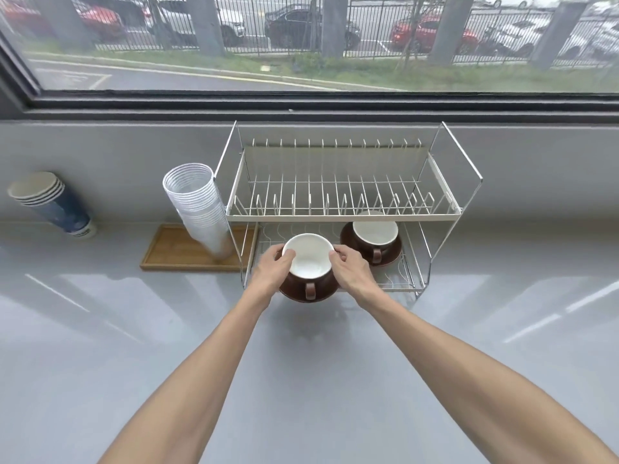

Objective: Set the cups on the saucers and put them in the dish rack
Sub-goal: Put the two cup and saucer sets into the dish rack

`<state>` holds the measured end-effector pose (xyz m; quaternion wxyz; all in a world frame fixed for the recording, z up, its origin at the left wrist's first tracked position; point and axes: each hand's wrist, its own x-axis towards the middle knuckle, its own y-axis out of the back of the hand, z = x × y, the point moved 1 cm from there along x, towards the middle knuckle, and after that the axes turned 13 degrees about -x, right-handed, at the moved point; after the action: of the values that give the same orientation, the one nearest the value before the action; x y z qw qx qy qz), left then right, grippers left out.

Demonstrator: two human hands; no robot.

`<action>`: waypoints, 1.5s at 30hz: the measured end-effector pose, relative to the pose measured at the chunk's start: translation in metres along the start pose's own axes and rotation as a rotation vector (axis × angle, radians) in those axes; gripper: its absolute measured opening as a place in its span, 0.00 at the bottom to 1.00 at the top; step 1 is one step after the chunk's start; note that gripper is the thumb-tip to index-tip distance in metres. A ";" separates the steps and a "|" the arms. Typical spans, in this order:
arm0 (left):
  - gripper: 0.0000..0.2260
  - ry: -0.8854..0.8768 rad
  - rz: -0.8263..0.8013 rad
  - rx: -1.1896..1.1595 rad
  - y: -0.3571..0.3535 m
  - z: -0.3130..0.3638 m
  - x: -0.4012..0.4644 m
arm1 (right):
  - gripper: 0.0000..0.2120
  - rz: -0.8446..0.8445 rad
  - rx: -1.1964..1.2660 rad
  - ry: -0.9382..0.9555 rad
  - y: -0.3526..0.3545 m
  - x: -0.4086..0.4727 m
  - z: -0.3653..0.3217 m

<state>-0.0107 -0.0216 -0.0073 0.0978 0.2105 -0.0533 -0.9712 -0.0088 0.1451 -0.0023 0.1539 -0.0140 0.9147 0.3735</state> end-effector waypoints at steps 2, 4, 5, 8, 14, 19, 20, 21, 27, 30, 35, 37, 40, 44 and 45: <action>0.17 -0.005 0.028 0.009 0.002 0.004 0.014 | 0.19 -0.013 0.000 0.003 -0.004 0.013 -0.006; 0.18 -0.004 0.043 0.000 0.004 0.007 0.027 | 0.19 -0.029 0.011 0.018 -0.008 0.026 -0.011; 0.19 0.001 0.047 -0.008 0.004 0.008 0.032 | 0.19 -0.036 0.015 0.025 -0.010 0.033 -0.013; 0.24 0.022 0.050 0.004 0.007 0.008 0.046 | 0.18 -0.049 0.011 0.040 -0.016 0.053 -0.014; 0.30 0.079 0.082 0.001 0.010 0.005 0.070 | 0.14 -0.090 -0.030 -0.045 -0.029 0.083 -0.018; 0.34 0.113 0.120 0.002 0.010 0.004 0.079 | 0.22 -0.103 0.000 0.008 -0.034 0.093 -0.023; 0.34 0.116 0.127 -0.002 0.010 0.005 0.081 | 0.22 -0.103 0.011 0.008 -0.035 0.095 -0.023; 0.35 0.122 0.136 -0.011 0.011 0.003 0.084 | 0.22 -0.105 0.026 0.009 -0.036 0.096 -0.023; 0.32 0.114 0.149 -0.024 0.010 0.002 0.087 | 0.27 -0.118 0.082 0.023 -0.042 0.103 -0.021; 0.34 0.122 0.146 0.004 0.009 0.004 0.086 | 0.27 -0.132 0.072 0.008 -0.040 0.102 -0.023; 0.29 0.090 0.096 0.081 0.004 0.004 0.079 | 0.26 -0.147 -0.022 0.019 -0.034 0.093 -0.024; 0.25 0.058 0.091 0.157 0.003 0.006 0.073 | 0.20 -0.148 -0.047 0.032 -0.032 0.089 -0.021; 0.23 0.009 0.066 0.246 0.005 0.010 0.062 | 0.16 -0.142 -0.079 0.064 -0.021 0.077 -0.019; 0.24 -0.027 0.024 0.366 0.010 0.020 0.044 | 0.22 -0.124 -0.118 0.103 -0.001 0.055 -0.017; 0.24 -0.027 0.017 0.409 0.010 0.022 0.039 | 0.22 -0.122 -0.129 0.106 0.004 0.051 -0.014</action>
<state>-0.0529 -0.0377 -0.0012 0.0607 0.2123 -0.2525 -0.9421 -0.0617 0.1430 -0.0045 0.1266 -0.0990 0.8931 0.4202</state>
